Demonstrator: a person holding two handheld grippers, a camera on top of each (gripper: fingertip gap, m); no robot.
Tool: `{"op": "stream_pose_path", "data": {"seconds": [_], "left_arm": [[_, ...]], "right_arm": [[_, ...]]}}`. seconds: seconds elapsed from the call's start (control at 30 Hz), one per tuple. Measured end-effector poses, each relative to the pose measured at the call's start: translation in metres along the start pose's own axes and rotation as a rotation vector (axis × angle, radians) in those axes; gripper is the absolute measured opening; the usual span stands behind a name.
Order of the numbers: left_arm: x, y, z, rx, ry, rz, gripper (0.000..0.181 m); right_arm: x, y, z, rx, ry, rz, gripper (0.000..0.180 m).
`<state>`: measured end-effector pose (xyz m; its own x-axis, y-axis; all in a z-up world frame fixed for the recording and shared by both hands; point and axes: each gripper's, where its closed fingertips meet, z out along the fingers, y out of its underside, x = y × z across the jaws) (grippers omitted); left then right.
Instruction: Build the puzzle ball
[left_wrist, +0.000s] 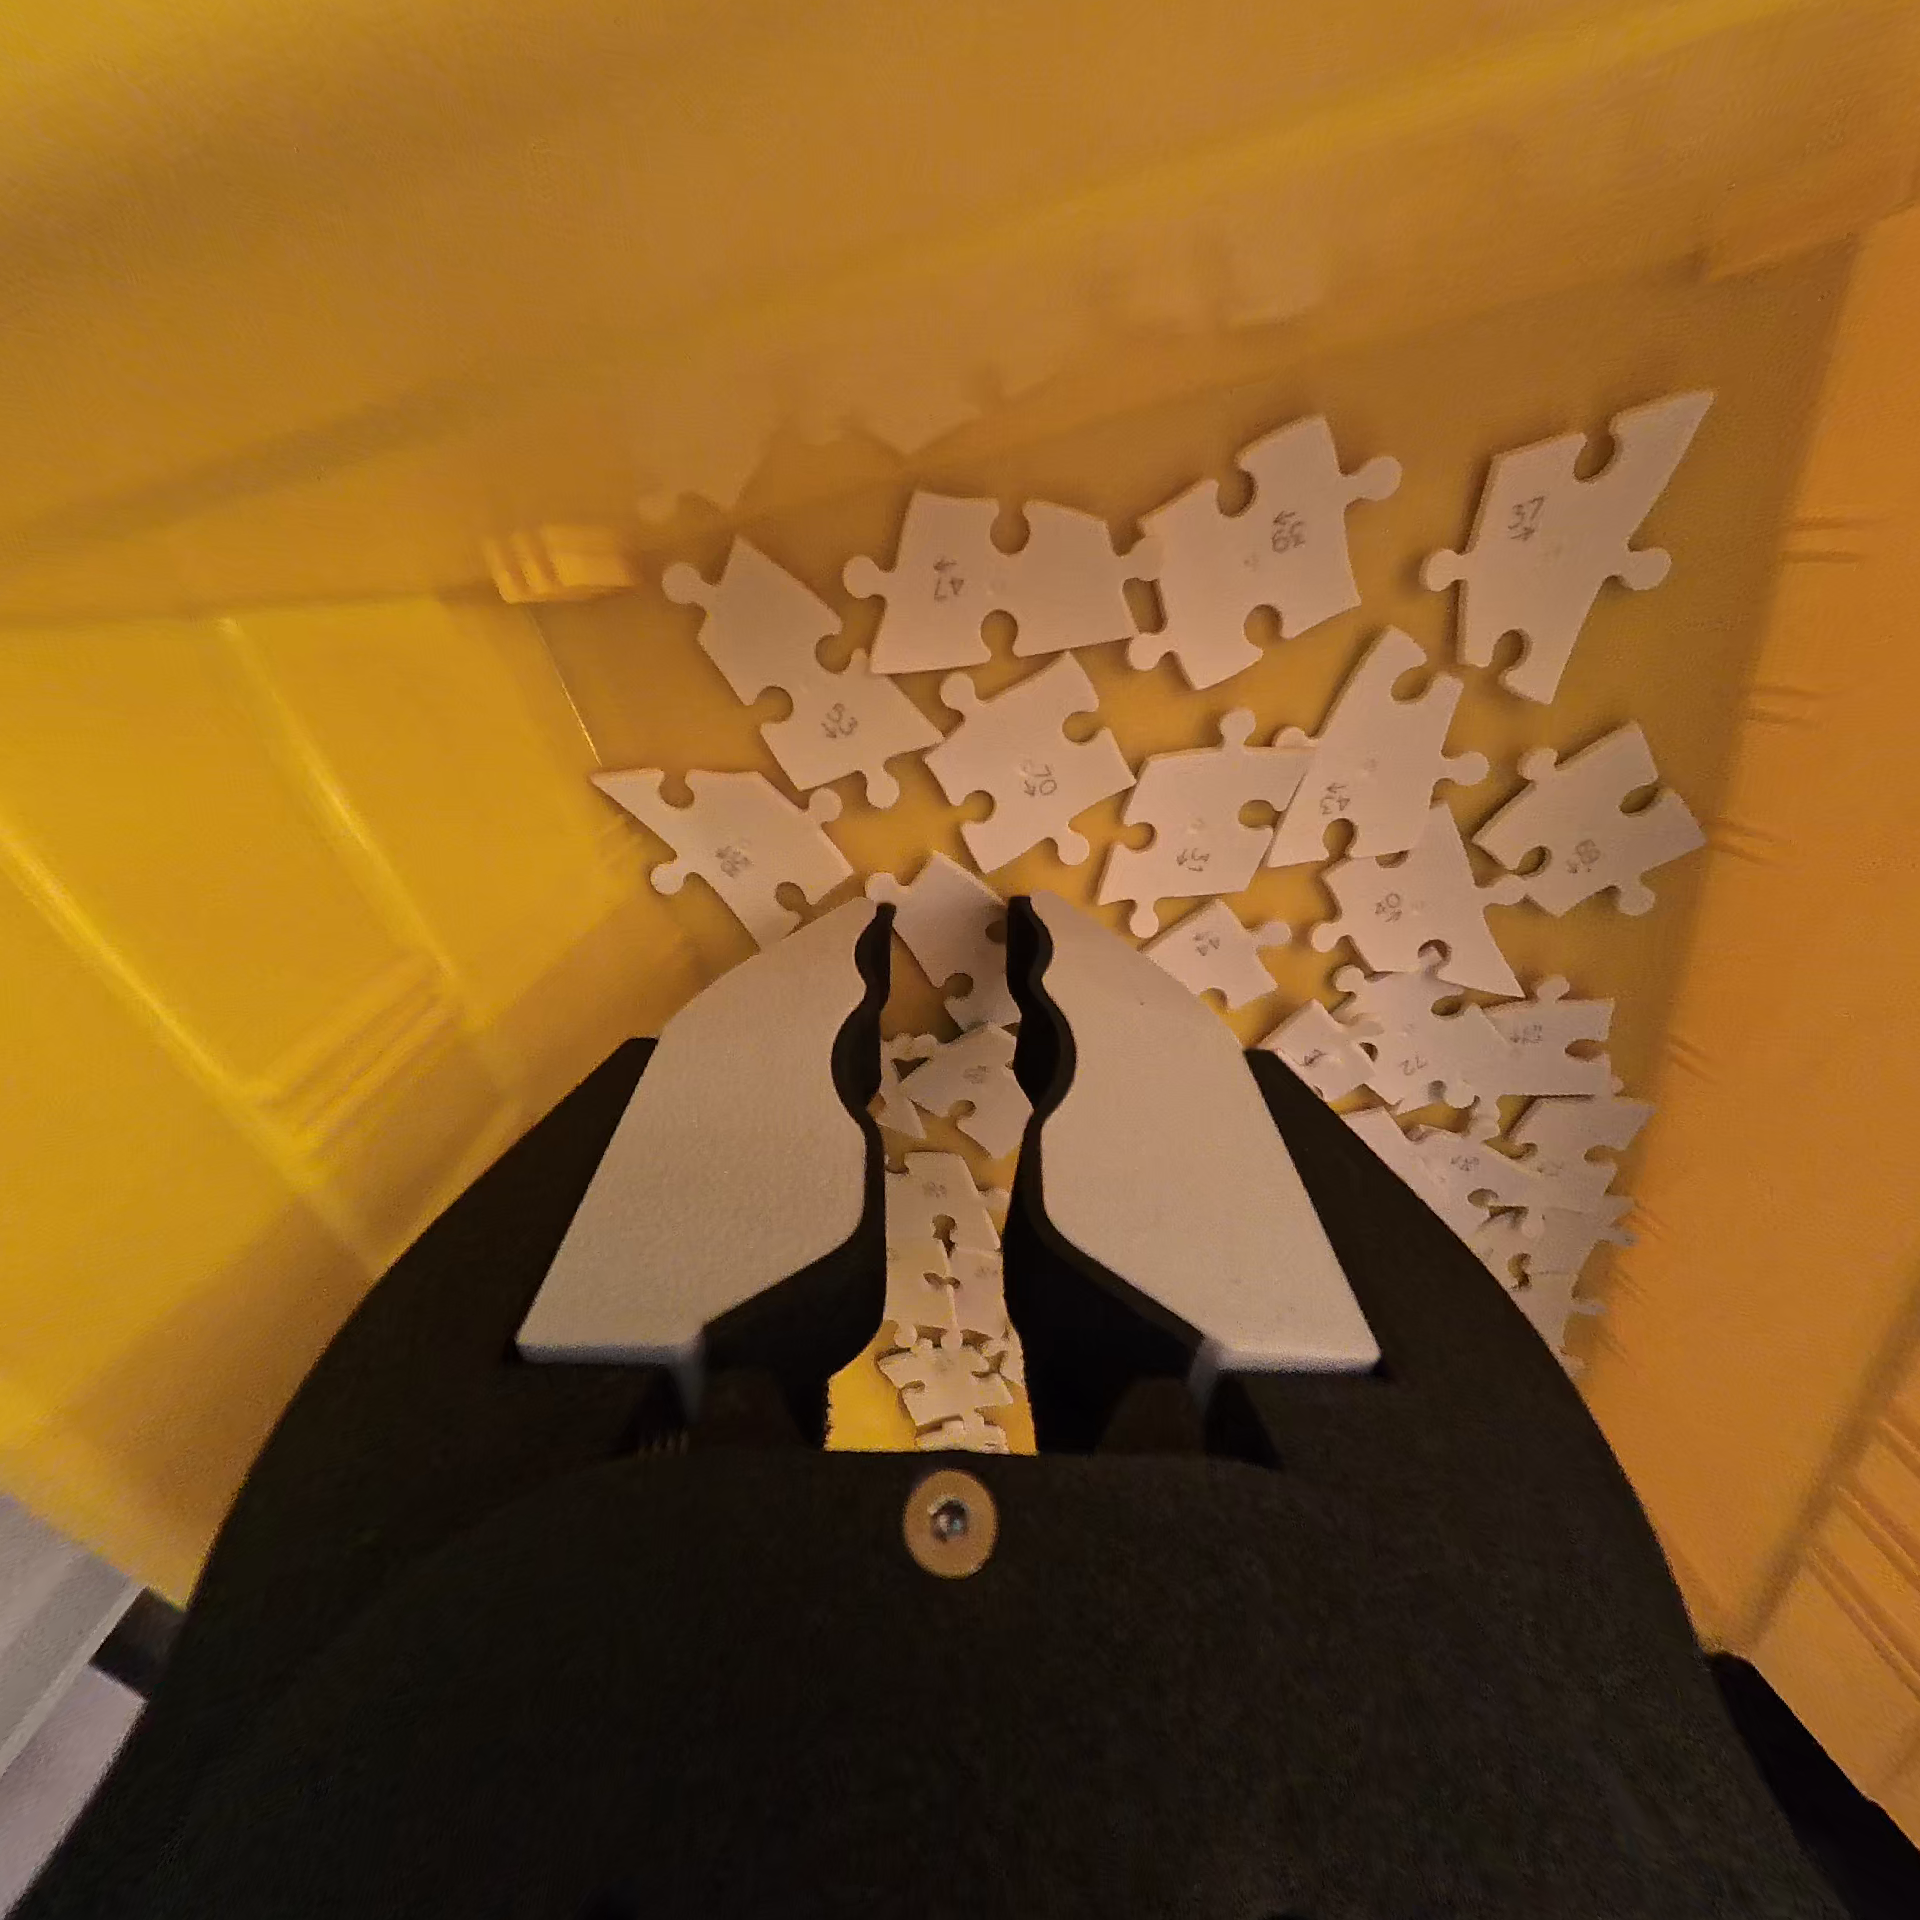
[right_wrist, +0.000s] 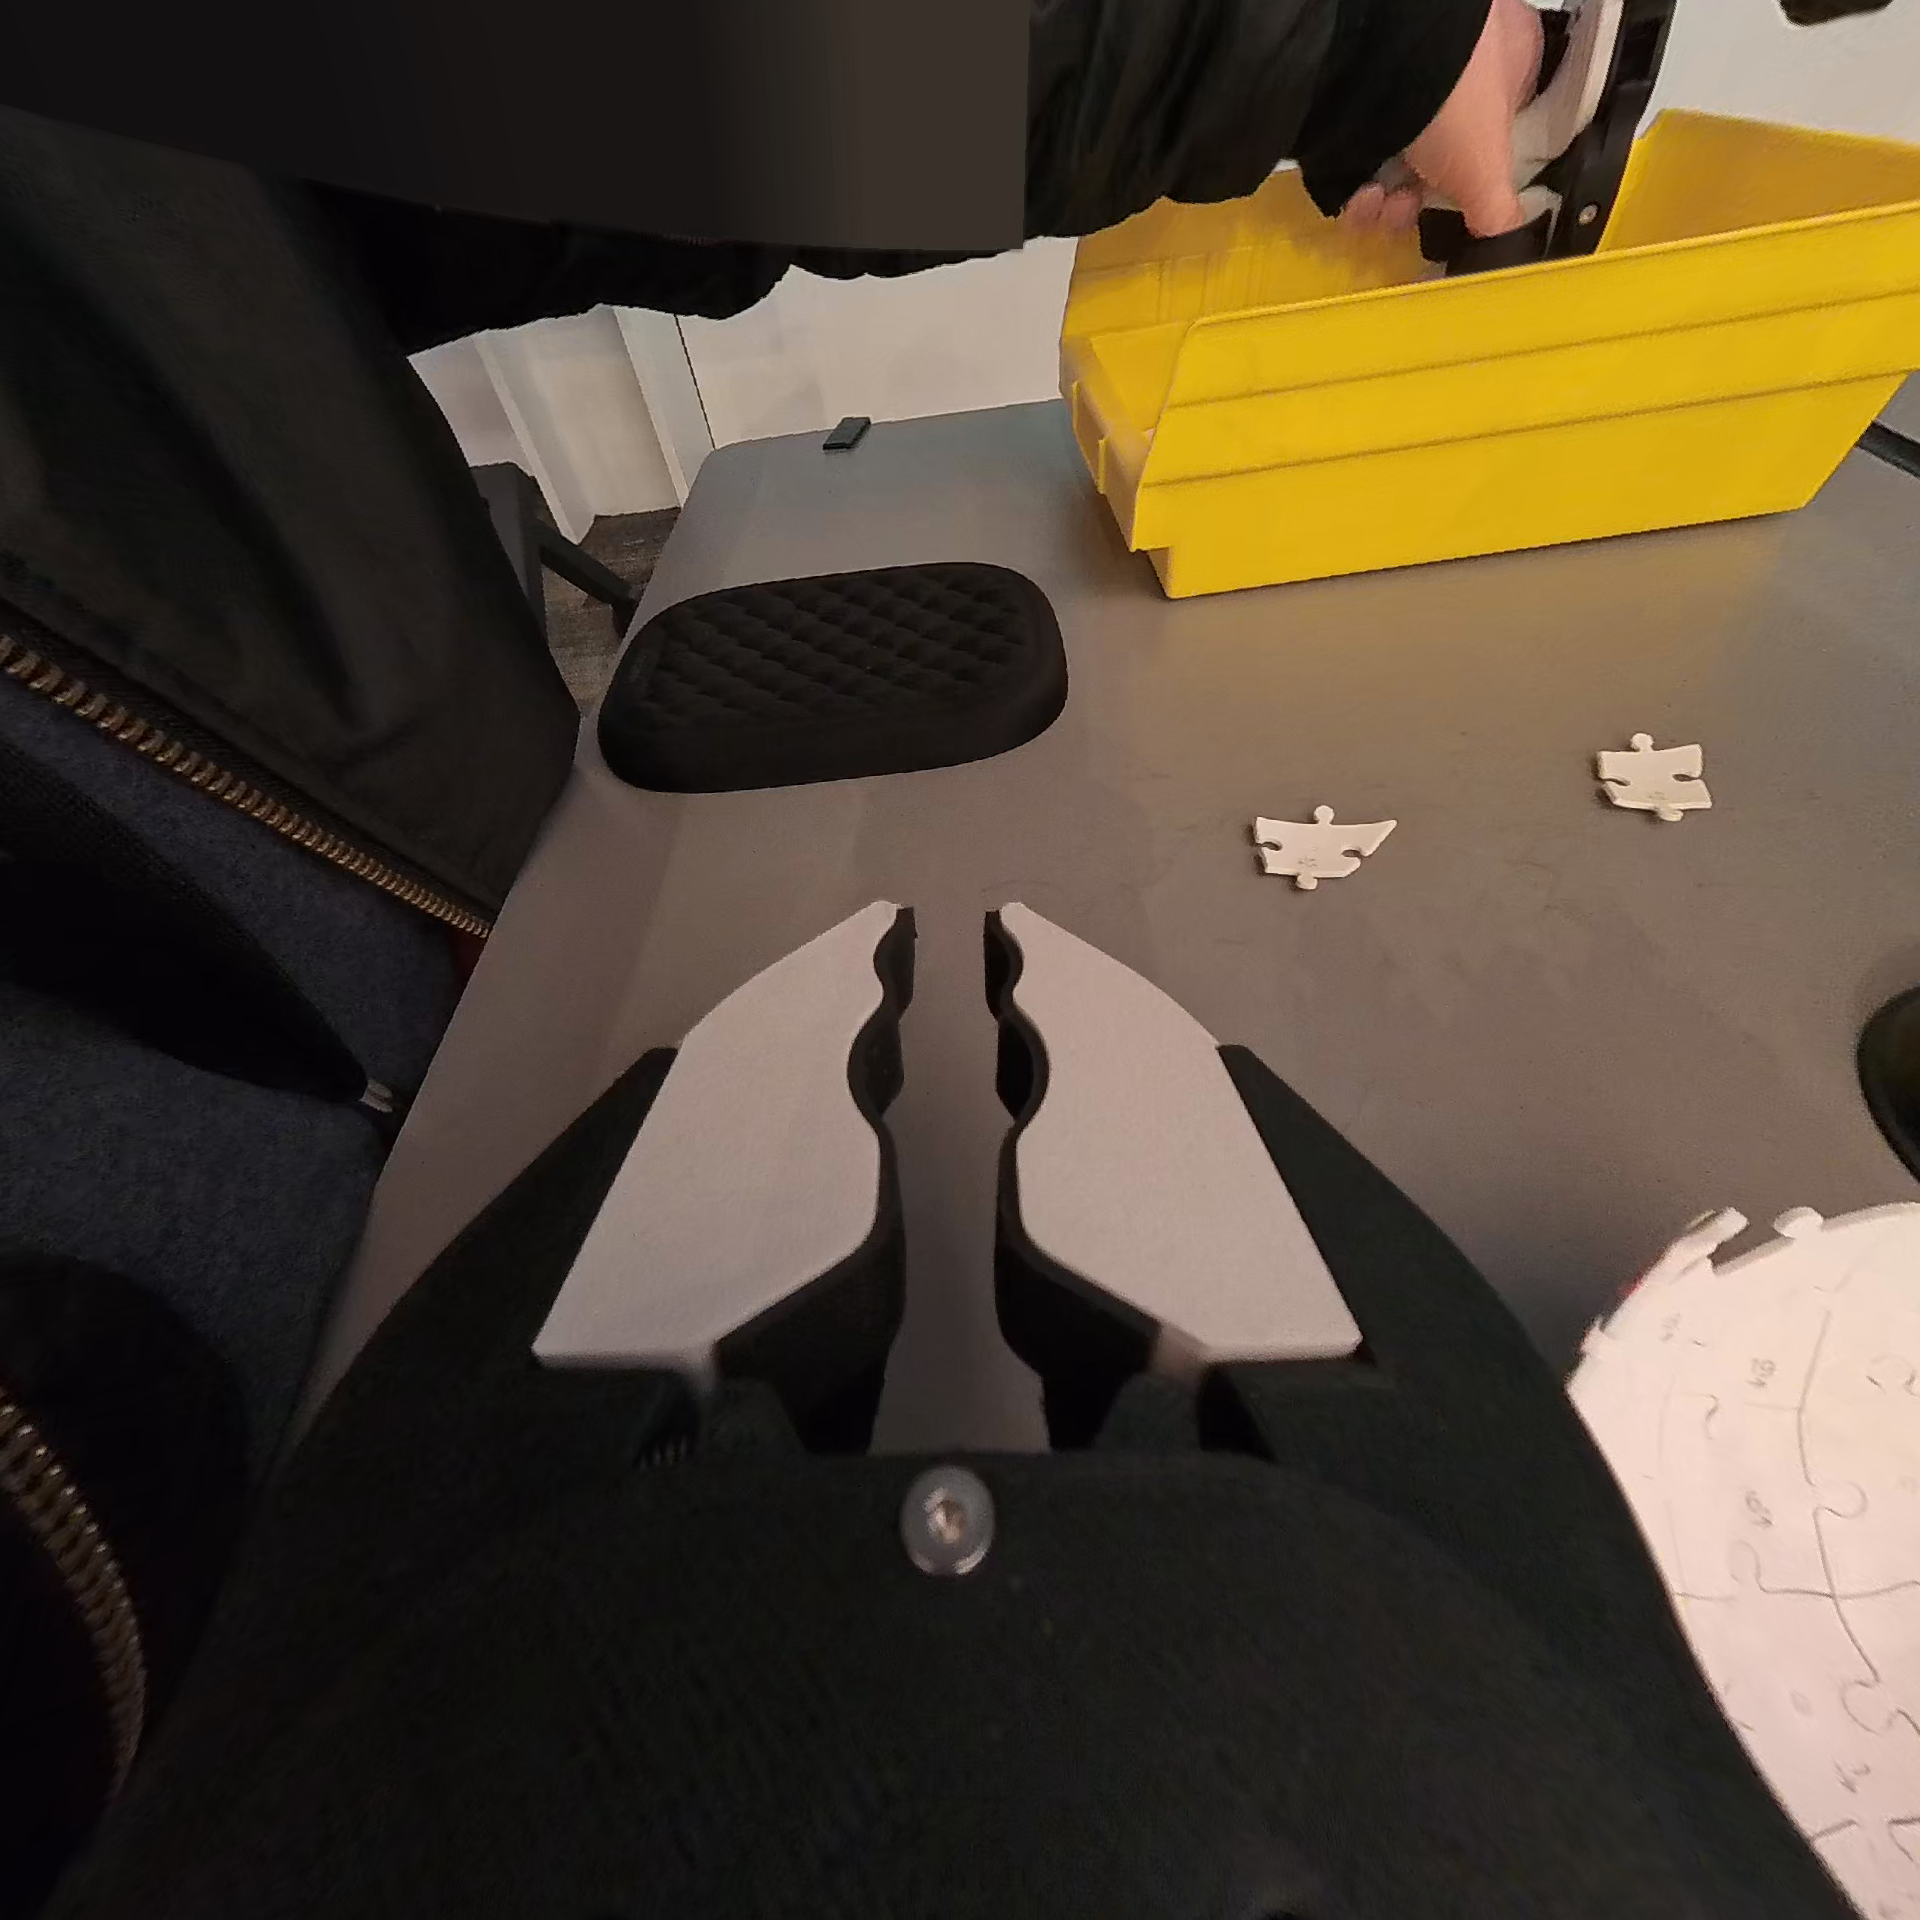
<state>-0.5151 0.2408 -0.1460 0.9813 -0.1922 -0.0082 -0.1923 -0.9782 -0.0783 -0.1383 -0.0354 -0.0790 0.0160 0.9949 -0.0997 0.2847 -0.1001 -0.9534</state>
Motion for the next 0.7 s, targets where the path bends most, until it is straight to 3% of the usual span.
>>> {"op": "stream_pose_path", "data": {"seconds": [0.2, 0.37, 0.57, 0.7], "left_arm": [[0.003, -0.002, -0.024, 0.074, 0.025, -0.021, 0.021], [0.028, 0.003, -0.083, 0.199, 0.054, 0.012, 0.021], [0.176, 0.060, -0.164, 0.358, 0.231, 0.262, 0.021], [0.284, 0.117, -0.136, 0.330, 0.295, 0.407, 0.021]], "right_arm": [[-0.002, -0.001, 0.000, 0.002, -0.004, -0.005, 0.014], [-0.007, -0.004, 0.000, 0.002, -0.008, -0.031, 0.014], [-0.016, -0.014, -0.002, 0.029, -0.015, -0.063, 0.014], [-0.022, -0.018, -0.003, 0.024, -0.012, -0.093, 0.015]]}}
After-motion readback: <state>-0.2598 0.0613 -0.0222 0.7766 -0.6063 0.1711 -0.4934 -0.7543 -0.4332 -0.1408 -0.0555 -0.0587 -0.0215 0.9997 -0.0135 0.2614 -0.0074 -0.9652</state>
